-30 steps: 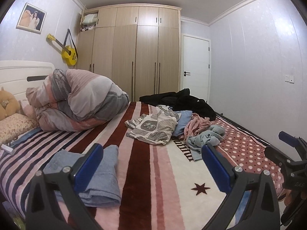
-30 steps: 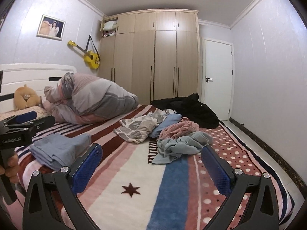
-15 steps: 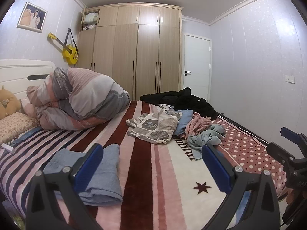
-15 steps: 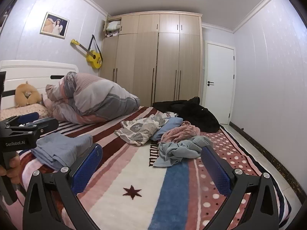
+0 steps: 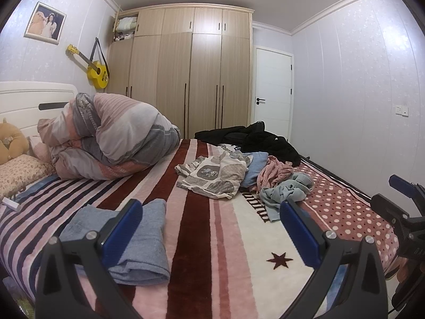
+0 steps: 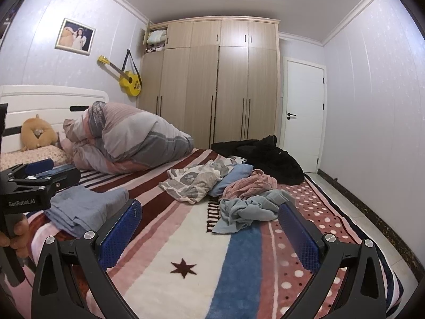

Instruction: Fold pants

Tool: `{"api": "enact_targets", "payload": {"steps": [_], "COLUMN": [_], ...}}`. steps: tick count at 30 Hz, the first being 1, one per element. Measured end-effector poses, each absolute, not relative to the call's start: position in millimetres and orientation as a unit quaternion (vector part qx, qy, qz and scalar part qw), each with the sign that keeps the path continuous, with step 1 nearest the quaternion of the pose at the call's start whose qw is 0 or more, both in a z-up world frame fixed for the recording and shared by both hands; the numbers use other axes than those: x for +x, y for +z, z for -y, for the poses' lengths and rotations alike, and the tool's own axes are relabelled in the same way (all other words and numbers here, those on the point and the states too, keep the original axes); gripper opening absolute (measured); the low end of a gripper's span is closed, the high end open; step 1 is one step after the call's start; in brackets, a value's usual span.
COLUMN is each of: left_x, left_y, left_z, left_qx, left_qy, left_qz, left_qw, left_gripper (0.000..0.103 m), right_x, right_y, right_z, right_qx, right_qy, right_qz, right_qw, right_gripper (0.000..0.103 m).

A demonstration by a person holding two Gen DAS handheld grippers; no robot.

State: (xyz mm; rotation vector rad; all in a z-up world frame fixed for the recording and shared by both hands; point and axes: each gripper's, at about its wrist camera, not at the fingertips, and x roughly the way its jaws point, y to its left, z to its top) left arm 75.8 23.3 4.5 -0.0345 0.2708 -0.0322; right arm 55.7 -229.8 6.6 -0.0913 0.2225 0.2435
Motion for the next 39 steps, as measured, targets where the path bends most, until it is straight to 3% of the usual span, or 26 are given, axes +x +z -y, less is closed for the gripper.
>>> {"api": "enact_targets", "payload": {"steps": [39], "left_x": [71.4], "left_y": [0.8], "left_z": [-29.3], "left_qx": [-0.018], "left_qy": [-0.009], "left_qz": [-0.136], "left_qw": [0.990], "left_gripper": [0.102], "right_x": [56.1], "right_y": [7.8], "right_z": [229.6], "right_qx": [-0.046], "right_qy": [0.120], "right_qz": [-0.112], "right_qw": [0.985], "right_gripper": [0.103]}}
